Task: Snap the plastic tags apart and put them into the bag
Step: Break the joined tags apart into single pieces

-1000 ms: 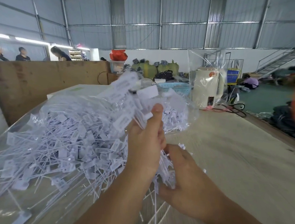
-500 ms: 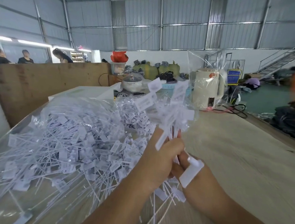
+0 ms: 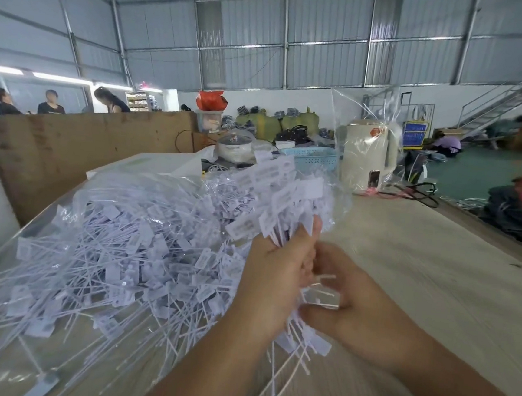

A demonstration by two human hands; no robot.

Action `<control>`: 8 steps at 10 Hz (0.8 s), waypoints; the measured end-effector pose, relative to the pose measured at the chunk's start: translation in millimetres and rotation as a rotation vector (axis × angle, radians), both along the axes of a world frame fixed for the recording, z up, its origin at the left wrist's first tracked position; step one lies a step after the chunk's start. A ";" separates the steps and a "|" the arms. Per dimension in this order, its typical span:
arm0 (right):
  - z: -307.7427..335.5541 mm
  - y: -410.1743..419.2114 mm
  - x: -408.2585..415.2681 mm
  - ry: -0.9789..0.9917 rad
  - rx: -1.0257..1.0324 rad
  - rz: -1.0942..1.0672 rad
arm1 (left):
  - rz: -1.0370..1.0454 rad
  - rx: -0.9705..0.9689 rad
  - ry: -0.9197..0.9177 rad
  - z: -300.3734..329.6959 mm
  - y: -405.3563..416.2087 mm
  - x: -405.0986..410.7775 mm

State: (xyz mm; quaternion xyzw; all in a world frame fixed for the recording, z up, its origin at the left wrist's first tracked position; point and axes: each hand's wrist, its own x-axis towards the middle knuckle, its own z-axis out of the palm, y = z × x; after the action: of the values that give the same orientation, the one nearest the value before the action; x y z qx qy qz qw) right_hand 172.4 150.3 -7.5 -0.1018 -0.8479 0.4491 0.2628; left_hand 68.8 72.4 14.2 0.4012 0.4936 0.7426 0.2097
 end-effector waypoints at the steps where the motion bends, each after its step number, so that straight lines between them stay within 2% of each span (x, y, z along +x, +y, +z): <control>1: 14.5 3.4 10.7 0.105 -0.167 0.202 | -0.124 -0.040 0.051 -9.7 3.0 10.1; 2: 21.4 4.0 14.4 0.247 -0.264 0.310 | -0.211 -0.022 0.010 -14.6 8.0 18.0; 3: 23.6 0.3 13.9 0.289 -0.341 0.383 | -0.272 -0.025 0.009 -15.7 8.9 18.4; 4: 22.7 -2.1 13.3 0.298 -0.390 0.363 | -0.232 -0.166 0.077 -16.6 6.9 14.3; 5: 24.4 -8.0 11.4 0.321 -0.376 0.163 | -0.147 -0.404 0.356 -23.7 5.3 15.5; 6: 25.5 -14.1 9.7 0.338 -0.362 -0.057 | -0.191 -0.411 0.272 -20.1 -4.0 28.0; 7: 24.1 -14.5 8.5 0.413 -0.373 -0.119 | -0.161 -0.422 0.341 -17.8 0.2 27.1; 8: 21.2 -12.9 6.2 0.454 -0.361 -0.161 | -0.212 -0.439 0.587 -3.2 -6.1 20.9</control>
State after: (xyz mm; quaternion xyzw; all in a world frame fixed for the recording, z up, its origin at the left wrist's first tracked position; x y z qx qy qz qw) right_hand 178.6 137.4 13.7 -0.1110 -0.6633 0.5814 0.4580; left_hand 89.7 66.4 11.0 0.5911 0.6358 0.4469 0.2161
